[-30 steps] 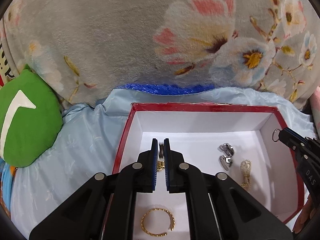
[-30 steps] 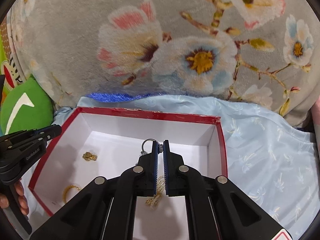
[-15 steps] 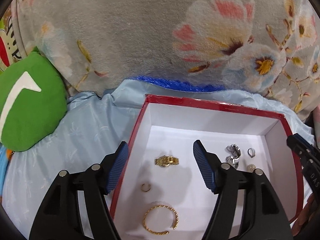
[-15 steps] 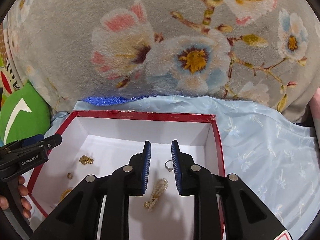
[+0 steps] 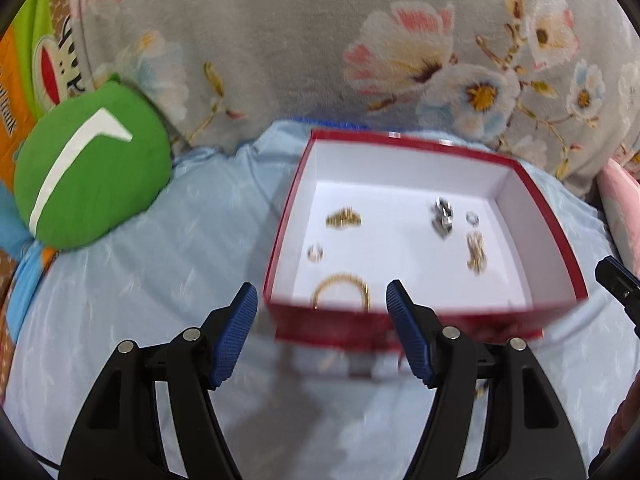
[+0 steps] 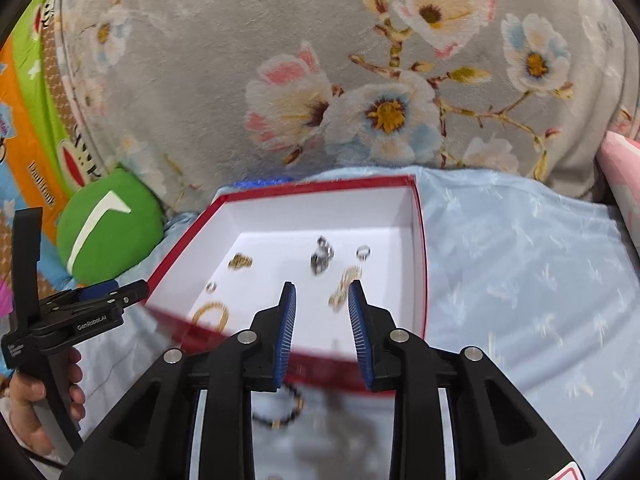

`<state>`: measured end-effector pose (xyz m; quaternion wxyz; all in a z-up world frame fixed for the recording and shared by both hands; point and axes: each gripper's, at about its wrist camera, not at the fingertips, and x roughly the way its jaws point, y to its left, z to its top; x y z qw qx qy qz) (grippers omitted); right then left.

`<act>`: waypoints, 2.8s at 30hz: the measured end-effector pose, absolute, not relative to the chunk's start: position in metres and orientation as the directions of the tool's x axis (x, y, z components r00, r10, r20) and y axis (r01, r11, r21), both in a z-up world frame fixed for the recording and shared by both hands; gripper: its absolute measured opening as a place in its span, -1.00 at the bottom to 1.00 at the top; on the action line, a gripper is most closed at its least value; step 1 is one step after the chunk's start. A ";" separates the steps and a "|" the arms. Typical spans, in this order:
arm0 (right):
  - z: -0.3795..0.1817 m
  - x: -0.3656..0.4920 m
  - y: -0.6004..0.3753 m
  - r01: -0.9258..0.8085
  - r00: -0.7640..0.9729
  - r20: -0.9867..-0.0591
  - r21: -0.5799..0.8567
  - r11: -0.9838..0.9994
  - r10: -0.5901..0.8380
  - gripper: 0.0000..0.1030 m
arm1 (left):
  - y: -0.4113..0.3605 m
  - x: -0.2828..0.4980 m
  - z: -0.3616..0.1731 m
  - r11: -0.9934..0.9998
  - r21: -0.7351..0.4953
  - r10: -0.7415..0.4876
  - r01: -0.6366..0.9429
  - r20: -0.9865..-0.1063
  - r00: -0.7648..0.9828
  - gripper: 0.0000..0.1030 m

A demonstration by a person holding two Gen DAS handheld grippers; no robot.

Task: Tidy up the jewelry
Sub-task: 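Withdraw both tools from the red box back over the jewelry, then grasp the black bead bracelet with the right tool while the left tool grasps a gold earring, then lower the bracelet and earring into the red box and open both tools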

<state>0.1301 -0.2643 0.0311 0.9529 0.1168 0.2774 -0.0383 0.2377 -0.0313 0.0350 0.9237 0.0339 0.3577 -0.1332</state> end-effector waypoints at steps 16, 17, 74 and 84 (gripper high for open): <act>-0.072 0.163 -0.233 0.166 0.673 -0.733 0.282 0.945 0.101 -0.46 | 0.026 0.142 -0.034 0.978 -0.109 -0.195 0.177 -0.775 0.601 0.26; -0.074 0.165 -0.233 0.170 0.668 -0.737 0.282 0.944 0.100 -0.46 | 0.029 0.139 -0.034 0.979 -0.106 -0.191 0.173 -0.775 0.603 0.26; 0.011 -0.041 -0.220 0.171 0.822 -0.570 0.237 0.956 -0.006 -0.86 | -0.021 0.067 -0.041 0.918 -0.181 -0.357 0.354 -0.766 0.535 -0.96; 0.075 -0.012 -0.221 0.091 0.891 -0.455 0.190 0.978 0.005 -0.86 | -0.025 0.090 0.031 0.906 -0.127 -0.379 0.404 -0.669 0.639 -0.96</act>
